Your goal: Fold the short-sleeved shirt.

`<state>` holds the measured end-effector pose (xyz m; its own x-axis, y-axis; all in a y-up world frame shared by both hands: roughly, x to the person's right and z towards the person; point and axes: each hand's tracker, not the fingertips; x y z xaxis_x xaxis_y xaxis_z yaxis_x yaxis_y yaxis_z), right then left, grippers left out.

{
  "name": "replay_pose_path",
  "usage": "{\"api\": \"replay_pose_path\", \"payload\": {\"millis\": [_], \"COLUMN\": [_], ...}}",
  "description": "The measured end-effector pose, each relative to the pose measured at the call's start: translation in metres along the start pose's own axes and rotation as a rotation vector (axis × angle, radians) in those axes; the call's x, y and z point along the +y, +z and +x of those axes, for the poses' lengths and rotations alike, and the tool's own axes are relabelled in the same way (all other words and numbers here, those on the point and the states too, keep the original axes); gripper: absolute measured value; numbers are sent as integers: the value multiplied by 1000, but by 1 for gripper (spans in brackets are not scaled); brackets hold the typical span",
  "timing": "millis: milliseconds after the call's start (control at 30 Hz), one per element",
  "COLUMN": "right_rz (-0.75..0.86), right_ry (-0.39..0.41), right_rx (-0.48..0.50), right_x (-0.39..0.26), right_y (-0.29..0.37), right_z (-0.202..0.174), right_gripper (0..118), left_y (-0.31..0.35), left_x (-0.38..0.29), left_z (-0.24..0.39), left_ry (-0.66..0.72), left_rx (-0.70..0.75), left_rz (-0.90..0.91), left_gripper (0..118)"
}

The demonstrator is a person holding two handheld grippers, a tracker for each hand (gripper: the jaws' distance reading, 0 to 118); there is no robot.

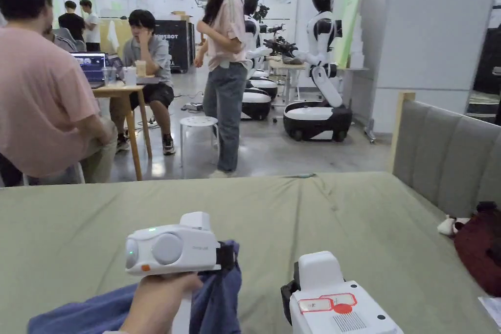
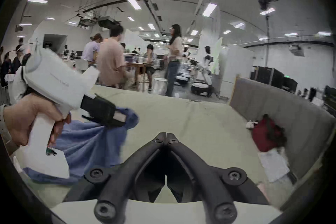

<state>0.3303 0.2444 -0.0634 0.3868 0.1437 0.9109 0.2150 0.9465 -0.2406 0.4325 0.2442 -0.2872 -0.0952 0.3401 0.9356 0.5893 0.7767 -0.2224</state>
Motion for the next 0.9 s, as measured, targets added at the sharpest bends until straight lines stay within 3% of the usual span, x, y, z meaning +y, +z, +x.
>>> {"api": "replay_pose_path", "payload": {"millis": [67, 167, 333, 367, 400, 467, 500, 633, 800, 867, 900], "right_rz": [-3, -24, -46, -52, -58, -62, -60, -41, -16, -4, -5], "right_ry": [-11, -27, -32, -32, -31, -35, -32, -50, -79, -84, -79], "right_rx": [-51, -116, -166, -169, -171, -158, -146, -53, 68, 109, 128], "right_x": [-8, -21, -38, -40, -42, -44, -44, -41, -39, -39, -40], "right_y": [13, 26, 39, 40, 39, 40, 40, 31, 15, 11, 10], "right_z": [33, 73, 109, 112, 113, 112, 108, 78, 13, -17, -26], "right_gripper": [0, 0, 0, 0, 0, 0, 0, 0, 0, 0, 0], "left_y": [-30, -88, -150, -153, -151, -136, -124, -18, 125, 163, 174], "left_x": [-3, -33, -97, -105, -109, -107, -104, -92, -140, -170, -180], "left_z": [53, 95, 92, 89, 86, 78, 76, 65, 29, 8, 0], "left_ry": [-32, -65, 42, 67, 94, 119, 97, -61, -65, -87, -80], "left_rx": [-80, -79, -43, -24, -4, 35, 30, 81, 284, 414, 458], "left_rz": [-23, -156, -308, -280, -236, -163, -144, 84, 237, 254, 263], "left_gripper": [2, 2, 3, 12, 28, 83, 93, 95, 96, 92, 83]}}
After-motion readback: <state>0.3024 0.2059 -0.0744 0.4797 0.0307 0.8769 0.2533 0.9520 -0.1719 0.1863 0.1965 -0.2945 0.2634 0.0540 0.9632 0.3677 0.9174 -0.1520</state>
